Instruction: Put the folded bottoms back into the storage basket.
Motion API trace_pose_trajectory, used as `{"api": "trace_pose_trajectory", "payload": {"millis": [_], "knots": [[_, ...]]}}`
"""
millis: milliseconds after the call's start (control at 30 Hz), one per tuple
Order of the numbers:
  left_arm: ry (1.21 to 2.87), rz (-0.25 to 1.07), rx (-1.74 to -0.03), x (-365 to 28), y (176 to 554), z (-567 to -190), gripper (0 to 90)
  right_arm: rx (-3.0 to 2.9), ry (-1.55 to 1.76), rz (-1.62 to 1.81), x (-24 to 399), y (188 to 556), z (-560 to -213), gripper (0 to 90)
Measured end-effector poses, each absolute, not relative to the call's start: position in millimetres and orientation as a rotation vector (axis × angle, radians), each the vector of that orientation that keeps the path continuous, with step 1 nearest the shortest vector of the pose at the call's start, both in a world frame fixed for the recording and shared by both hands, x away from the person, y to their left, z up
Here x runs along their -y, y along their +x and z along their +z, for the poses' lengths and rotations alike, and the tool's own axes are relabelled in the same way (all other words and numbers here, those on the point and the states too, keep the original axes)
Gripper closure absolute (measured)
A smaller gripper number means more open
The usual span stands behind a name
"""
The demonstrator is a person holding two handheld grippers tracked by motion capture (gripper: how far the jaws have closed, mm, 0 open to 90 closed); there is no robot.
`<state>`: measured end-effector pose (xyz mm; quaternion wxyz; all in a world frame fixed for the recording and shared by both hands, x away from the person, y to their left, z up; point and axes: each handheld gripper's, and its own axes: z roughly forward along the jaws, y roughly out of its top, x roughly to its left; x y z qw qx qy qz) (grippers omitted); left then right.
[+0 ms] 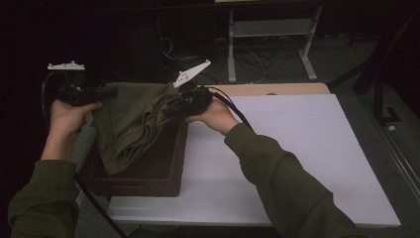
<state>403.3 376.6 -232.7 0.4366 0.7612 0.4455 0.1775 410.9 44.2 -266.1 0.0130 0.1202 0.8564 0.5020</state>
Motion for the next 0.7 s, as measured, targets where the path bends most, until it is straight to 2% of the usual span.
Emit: {"api": "trace_pose_trajectory", "payload": {"millis": [700], "knots": [[1.928,0.457,-1.278,-400,416,-287,83.9,-2.809,0.378,1.467,-77,408,-314,85.6]]}}
